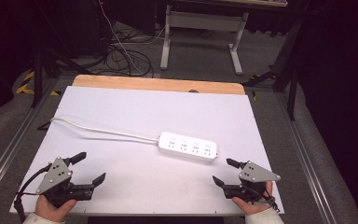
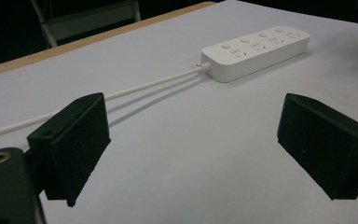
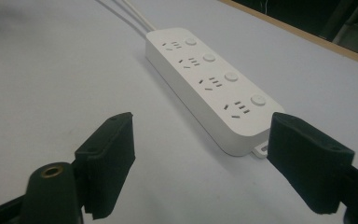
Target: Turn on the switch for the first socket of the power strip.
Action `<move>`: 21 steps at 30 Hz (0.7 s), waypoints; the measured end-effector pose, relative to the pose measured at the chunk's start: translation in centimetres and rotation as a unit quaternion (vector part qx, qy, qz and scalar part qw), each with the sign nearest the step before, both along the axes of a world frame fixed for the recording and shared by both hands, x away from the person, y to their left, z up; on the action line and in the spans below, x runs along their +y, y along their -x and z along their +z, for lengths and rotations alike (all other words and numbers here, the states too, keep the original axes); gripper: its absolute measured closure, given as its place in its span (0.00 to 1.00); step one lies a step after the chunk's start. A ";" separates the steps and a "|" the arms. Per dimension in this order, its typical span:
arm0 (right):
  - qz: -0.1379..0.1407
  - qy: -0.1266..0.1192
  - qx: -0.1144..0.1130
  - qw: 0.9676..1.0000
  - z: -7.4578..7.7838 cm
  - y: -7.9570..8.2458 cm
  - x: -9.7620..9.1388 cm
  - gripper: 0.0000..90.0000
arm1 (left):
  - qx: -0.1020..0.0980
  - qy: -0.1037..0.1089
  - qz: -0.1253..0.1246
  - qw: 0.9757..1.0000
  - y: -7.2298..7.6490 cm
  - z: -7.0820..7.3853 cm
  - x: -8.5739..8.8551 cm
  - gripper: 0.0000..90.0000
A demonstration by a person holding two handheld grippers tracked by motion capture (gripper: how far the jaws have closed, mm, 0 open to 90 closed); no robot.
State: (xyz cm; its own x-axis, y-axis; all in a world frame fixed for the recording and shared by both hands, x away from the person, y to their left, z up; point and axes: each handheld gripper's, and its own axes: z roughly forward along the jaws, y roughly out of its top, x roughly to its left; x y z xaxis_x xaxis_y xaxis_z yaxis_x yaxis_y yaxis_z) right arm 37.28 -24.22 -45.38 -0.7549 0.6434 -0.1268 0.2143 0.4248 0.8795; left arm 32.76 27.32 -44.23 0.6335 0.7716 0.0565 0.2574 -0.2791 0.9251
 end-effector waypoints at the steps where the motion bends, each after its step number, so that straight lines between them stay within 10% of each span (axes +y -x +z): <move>1: -0.001 -0.001 0.000 1.000 0.0 0.0 0.0 0.26 | -0.002 -0.004 -0.001 1.000 0.0 0.0 0.0 0.11; 11: 0.001 0.001 -0.003 1.000 0.1 0.1 0.1 0.27 | -0.028 -0.033 0.012 0.999 0.4 0.2 -0.2 0.11; 21: 0.006 0.004 0.008 1.000 0.3 0.1 0.2 0.29 | -0.007 -0.005 0.001 1.000 0.4 0.3 0.1 0.11</move>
State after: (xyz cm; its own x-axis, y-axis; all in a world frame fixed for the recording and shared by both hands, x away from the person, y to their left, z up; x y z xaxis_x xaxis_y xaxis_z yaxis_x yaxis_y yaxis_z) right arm 37.18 -24.05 -45.10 -0.7641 0.6338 -0.1203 0.2231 0.4346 0.8726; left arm 32.41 27.46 -43.98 0.6313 0.7721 0.0735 0.2441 -0.2878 0.9261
